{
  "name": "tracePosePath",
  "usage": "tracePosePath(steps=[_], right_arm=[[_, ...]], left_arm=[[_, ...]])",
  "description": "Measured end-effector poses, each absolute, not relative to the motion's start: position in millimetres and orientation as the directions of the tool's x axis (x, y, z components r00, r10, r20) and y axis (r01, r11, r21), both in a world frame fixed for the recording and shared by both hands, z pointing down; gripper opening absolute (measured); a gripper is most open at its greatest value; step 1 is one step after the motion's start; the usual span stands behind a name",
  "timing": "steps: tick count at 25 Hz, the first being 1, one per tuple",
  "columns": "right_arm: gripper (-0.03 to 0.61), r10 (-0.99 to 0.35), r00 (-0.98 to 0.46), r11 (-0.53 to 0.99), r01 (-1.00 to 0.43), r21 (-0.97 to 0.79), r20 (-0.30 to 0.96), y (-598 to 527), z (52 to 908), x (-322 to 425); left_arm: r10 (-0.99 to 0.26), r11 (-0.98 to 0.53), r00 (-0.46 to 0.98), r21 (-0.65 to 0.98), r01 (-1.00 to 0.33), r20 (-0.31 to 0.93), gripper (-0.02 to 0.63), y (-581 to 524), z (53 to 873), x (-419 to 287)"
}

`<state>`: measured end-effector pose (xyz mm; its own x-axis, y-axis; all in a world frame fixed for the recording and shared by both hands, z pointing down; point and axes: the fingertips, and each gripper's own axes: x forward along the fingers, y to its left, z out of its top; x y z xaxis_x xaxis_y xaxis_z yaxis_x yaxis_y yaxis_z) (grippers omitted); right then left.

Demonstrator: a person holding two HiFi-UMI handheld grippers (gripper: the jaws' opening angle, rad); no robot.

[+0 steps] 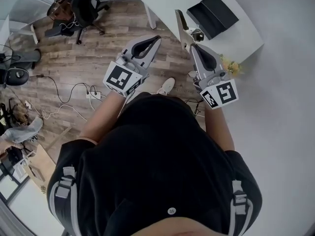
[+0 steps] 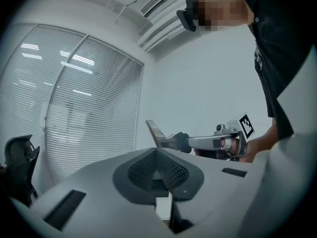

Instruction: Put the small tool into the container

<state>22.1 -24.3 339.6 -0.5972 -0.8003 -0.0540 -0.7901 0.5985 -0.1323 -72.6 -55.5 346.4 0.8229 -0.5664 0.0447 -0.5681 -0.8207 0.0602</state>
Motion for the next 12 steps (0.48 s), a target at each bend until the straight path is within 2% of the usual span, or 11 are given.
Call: tracePosePath(steps=[12], right_arm=[[0.012, -0.851, -0.525, 0.517, -0.841, -0.160, 0.011, -59.7, 354.3, 81.5]], left_arm=[[-0.535, -0.841, 0.843, 0.051, -0.538, 0.060, 0.006, -95.3, 354.6, -20.8]])
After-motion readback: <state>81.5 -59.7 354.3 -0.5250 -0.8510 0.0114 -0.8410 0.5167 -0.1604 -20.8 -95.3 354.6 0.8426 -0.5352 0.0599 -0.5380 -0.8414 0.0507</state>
